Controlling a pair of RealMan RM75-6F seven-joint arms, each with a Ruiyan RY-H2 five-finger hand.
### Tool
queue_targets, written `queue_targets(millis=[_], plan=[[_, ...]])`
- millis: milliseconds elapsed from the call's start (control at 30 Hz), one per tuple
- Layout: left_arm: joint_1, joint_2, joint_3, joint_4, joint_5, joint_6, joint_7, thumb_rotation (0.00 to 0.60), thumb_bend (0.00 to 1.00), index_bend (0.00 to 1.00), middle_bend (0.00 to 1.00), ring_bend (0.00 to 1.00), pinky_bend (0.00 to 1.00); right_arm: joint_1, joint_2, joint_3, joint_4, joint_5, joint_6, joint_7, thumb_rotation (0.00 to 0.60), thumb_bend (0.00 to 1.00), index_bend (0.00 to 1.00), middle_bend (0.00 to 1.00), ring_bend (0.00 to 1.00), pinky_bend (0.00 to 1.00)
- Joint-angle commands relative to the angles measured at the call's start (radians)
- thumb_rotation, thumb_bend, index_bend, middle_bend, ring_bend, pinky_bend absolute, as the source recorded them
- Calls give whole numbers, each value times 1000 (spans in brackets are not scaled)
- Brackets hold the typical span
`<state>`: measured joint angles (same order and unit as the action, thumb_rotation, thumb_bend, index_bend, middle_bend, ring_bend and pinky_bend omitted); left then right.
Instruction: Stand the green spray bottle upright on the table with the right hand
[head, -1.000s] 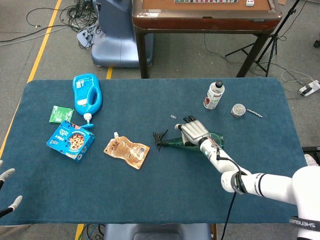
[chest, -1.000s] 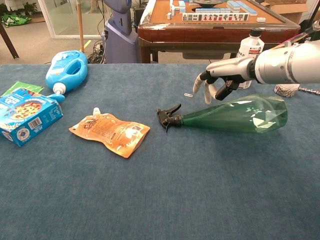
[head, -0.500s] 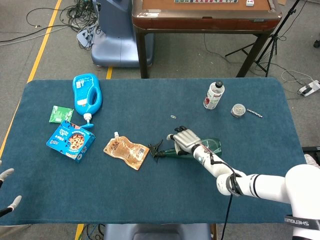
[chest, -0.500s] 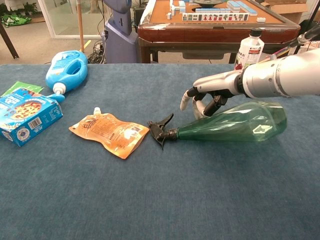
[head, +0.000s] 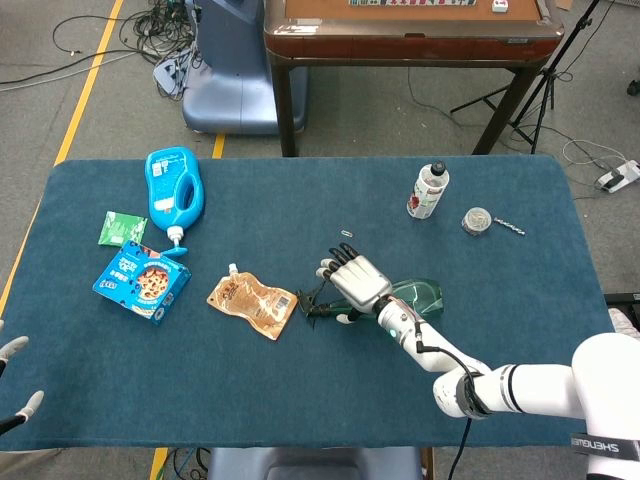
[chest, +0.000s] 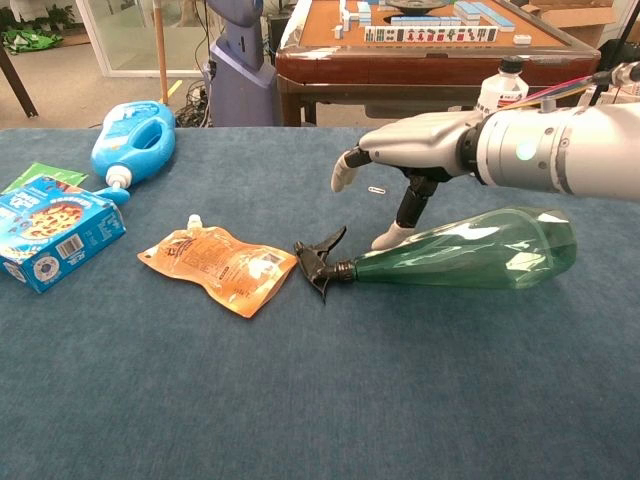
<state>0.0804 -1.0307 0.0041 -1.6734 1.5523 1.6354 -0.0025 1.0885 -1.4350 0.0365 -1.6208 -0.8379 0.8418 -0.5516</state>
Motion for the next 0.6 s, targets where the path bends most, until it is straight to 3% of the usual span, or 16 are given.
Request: queue_targets(millis=[33, 300, 600], plan=[[3, 1, 1, 1, -1, 4, -3, 600, 255, 193, 10, 44, 44, 12, -25, -21, -37, 47, 51, -113, 446, 32, 228, 158, 0, 0], [12, -2, 3, 14, -2, 12, -19, 600, 255, 193, 9, 44, 44, 26, -61, -63, -41, 130, 101, -265, 442, 27, 228, 158, 0, 0], [14, -5, 3, 20, 1, 14, -23, 600, 255, 193, 9, 44, 44, 38, -113, -75, 24, 211, 98, -342, 443, 121, 235, 166, 0, 0]])
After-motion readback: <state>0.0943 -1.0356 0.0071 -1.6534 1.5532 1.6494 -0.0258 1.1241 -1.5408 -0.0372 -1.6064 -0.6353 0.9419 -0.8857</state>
